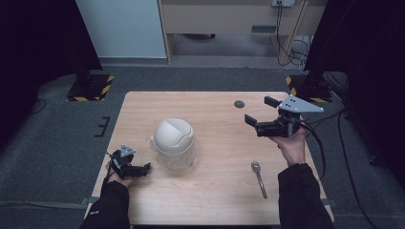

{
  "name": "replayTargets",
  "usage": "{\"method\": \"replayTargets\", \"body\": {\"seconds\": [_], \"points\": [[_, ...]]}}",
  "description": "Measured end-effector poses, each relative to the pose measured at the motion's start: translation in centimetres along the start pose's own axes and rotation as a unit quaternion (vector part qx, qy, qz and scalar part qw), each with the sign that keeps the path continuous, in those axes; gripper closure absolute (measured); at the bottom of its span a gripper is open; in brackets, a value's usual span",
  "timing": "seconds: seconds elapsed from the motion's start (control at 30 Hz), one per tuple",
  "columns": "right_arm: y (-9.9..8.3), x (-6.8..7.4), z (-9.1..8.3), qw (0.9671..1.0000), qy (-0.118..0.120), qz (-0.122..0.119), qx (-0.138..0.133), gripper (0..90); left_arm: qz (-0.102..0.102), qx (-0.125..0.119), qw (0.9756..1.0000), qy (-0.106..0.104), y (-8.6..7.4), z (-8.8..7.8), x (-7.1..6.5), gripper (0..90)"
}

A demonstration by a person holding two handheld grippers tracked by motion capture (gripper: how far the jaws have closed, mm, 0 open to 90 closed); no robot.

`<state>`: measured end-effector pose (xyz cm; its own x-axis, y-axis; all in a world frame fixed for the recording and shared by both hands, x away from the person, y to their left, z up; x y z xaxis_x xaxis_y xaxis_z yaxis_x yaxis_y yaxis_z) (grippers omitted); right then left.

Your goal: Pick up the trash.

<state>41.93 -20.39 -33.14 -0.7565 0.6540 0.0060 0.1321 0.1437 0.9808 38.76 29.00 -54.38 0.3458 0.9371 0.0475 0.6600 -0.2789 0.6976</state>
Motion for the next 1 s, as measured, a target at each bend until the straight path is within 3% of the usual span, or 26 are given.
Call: {"method": "replayTargets", "body": {"seconds": [0.2,0.63,1.0], "points": [[1.1,1.2,2.3,0.9996,0.028,0.000,0.001,2.8,0.000,0.000,1.0000,0.000,0.0,0.0,0.0,0.0],[2.5,3.2,6.4,0.9978,0.066,-0.005,0.006,2.9,0.000,0.000,1.0000,0.000,0.0,0.0,0.0,0.0],[1.8,5.6,10.4,0.9941,0.106,-0.009,0.023,4.4,0.000,0.000,1.0000,0.000,0.0,0.0,0.0,0.0]]}}
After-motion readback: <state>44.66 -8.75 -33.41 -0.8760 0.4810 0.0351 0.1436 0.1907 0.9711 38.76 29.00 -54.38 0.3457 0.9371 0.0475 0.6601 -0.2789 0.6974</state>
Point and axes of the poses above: each handheld gripper's, and its own axes: z roughly forward along the jaws, y roughly out of its top, x roughly to its left, the point moved 1 cm from there along z, roughly forward along the jaws, and after that the axes turned 4 degrees about y, right-handed, at the moved point
